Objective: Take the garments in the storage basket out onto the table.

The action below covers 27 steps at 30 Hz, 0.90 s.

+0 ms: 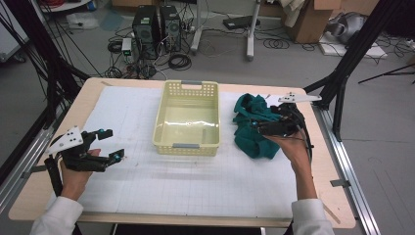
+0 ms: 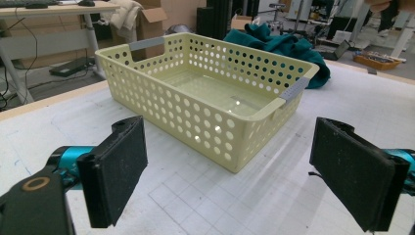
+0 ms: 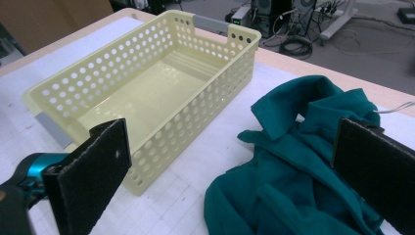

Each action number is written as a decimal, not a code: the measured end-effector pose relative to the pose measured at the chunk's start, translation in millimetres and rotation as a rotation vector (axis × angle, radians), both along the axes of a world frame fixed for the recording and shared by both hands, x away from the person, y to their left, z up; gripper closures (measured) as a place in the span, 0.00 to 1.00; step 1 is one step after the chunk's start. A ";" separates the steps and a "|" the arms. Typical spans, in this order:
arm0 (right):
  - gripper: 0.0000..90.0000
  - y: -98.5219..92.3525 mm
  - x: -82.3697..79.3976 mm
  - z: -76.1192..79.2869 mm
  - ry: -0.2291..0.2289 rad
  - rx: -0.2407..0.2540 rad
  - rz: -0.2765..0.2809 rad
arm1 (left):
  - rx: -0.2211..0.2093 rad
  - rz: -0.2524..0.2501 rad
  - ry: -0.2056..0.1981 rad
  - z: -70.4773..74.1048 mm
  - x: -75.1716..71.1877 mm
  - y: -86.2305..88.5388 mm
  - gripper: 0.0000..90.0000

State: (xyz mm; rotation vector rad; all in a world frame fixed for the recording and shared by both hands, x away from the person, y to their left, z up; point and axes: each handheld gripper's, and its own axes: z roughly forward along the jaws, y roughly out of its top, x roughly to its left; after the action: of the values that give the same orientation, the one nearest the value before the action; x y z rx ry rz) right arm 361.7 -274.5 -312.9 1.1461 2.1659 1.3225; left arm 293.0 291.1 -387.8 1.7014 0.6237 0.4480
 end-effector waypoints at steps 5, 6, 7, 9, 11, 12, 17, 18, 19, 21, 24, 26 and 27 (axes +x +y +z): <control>0.01 -4.9 -13.1 -5.8 -0.030 0.027 0.017 | -0.002 0.002 -0.003 0.2 -0.1 0.2 0.16; 0.01 -5.9 -15.9 -7.1 -0.040 0.033 0.025 | -0.001 0.001 -0.004 0.2 0.0 0.2 0.16; 0.01 -6.7 -18.8 -8.2 -0.049 0.038 0.026 | 0.000 0.003 -0.003 0.1 0.0 0.2 0.16; 0.01 -8.6 -24.0 -10.9 -0.059 0.062 0.036 | 0.000 0.002 -0.004 0.2 0.0 0.1 0.16; 0.01 -10.0 -28.7 -13.7 -0.062 0.073 0.036 | -0.001 0.002 -0.005 0.3 -0.1 0.2 0.16; 0.01 -10.7 -30.7 -15.0 -0.070 0.072 0.039 | -0.002 0.002 -0.003 0.3 -0.1 0.2 0.16; 0.01 -12.3 -43.2 -20.6 -0.121 0.090 0.062 | -0.001 0.004 -0.003 0.4 -0.5 0.6 0.16; 0.01 -12.3 -45.1 -21.4 -0.127 0.092 0.070 | -0.001 0.003 -0.003 0.5 -0.5 0.7 0.16; 0.01 -12.4 -47.5 -22.5 -0.136 0.094 0.076 | 0.000 0.003 -0.003 0.5 -0.5 0.8 0.16; 0.01 -12.3 -50.8 -25.0 -0.144 0.082 0.096 | -0.003 0.004 -0.003 0.6 -0.3 0.6 0.16; 0.01 -12.3 -54.8 -28.6 -0.153 0.069 0.106 | 0.000 0.001 -0.006 1.0 -0.3 0.7 0.16; 0.01 -12.7 -57.3 -31.7 -0.155 0.079 0.112 | -0.004 0.000 -0.006 1.1 -0.4 0.6 0.16; 0.01 -12.9 -57.8 -33.2 -0.151 0.077 0.109 | -0.002 0.000 -0.008 1.3 -0.4 0.8 0.16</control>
State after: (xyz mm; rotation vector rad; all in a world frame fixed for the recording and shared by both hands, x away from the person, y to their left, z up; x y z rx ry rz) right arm 303.9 -287.4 -346.1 0.9336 2.1106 1.4999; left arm 292.6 291.9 -386.5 1.6967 0.6186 0.4538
